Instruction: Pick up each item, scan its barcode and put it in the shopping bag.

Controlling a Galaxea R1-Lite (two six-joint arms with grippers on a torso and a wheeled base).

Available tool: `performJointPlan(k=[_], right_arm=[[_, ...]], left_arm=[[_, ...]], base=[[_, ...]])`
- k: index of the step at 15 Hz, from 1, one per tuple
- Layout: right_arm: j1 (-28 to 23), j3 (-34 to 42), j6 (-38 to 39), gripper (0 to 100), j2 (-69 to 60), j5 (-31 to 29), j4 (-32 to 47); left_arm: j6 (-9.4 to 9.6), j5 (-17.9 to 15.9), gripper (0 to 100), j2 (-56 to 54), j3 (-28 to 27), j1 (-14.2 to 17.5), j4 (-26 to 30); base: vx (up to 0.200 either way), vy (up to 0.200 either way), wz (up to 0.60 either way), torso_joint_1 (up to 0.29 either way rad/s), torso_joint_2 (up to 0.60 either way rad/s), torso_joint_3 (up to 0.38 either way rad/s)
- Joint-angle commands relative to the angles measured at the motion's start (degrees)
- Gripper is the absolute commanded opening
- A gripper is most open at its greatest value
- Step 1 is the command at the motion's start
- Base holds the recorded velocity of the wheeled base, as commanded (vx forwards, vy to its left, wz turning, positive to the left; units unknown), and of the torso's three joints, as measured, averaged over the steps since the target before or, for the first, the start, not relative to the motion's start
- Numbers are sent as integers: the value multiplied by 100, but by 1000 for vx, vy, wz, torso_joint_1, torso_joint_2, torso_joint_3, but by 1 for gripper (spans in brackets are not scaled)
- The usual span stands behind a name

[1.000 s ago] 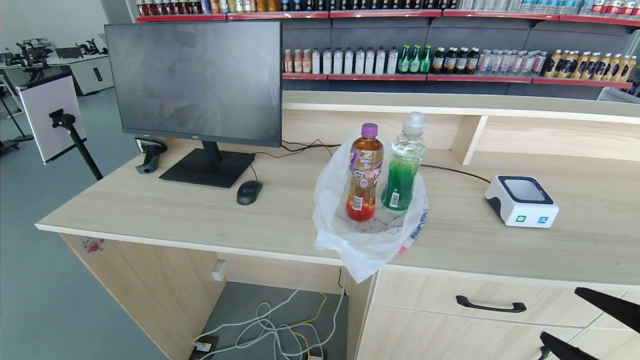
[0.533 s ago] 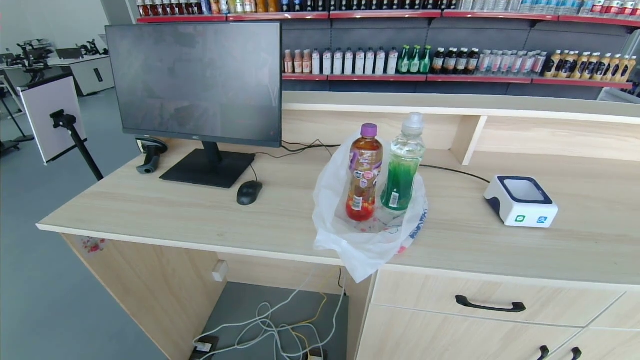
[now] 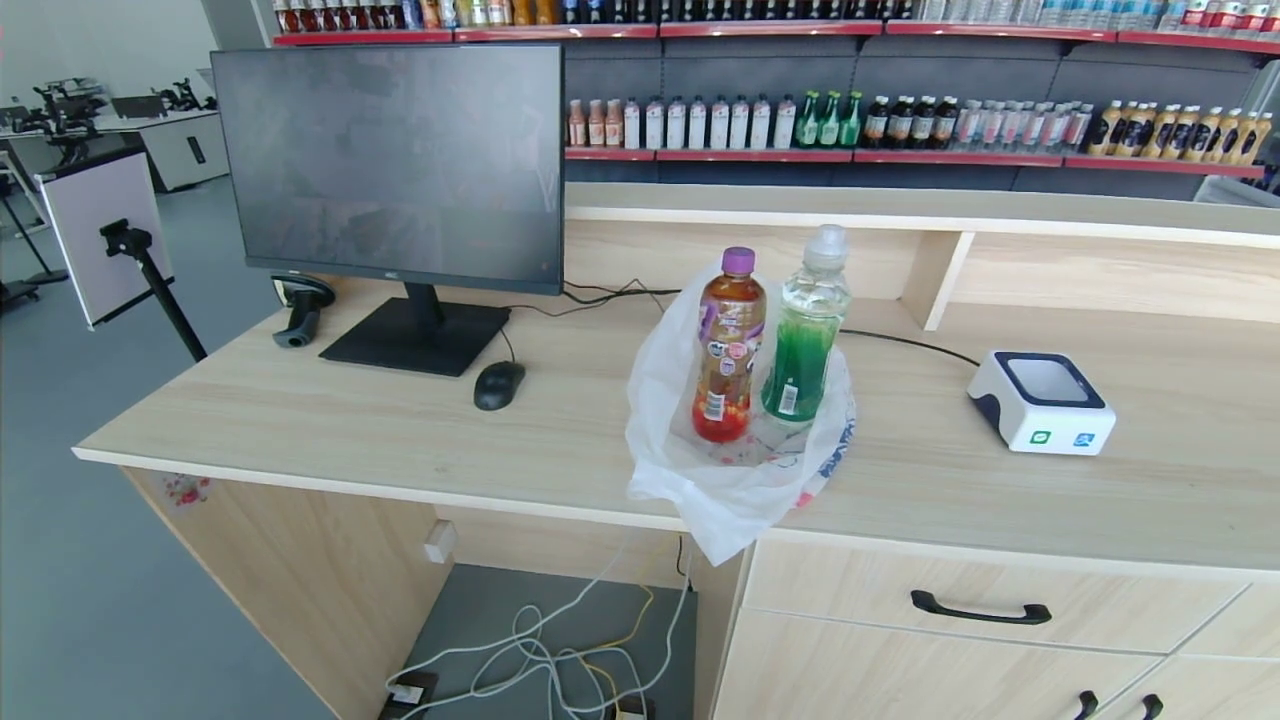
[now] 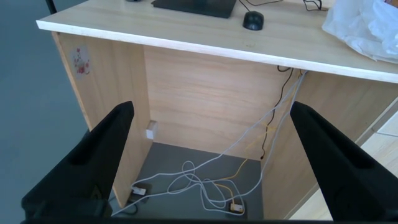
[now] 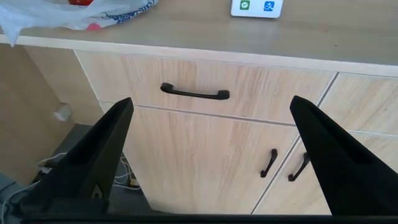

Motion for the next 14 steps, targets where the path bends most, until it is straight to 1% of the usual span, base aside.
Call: performJointPlan(k=[1,4,6,9,12,14], right_arm=[[31,0,110,100,-107,-7,2],[40,0,22,100,-107,10,2],[40,0,13,100,-107,10,2],[40,0,-13,100,-107,10,2],[40,0,-13,100,-107,10,2],[40,0,-4,100,-107,10,2]], left_arm=[[-6,2,100,6,0,6,0],[-24,2,100,6,0,6,0],[-24,2,100,6,0,6,0],[-24,2,100,6,0,6,0],[-138,19,100,6,0,15,0],[-112,19,100,6,0,15,0]], base=[[0,0,0,0,0,0],[0,0,-600,1,7,-2],[0,-200,-600,10,2,0],[0,-200,0,9,4,5],[0,-200,0,4,1,4],[0,-200,0,0,2,-2]])
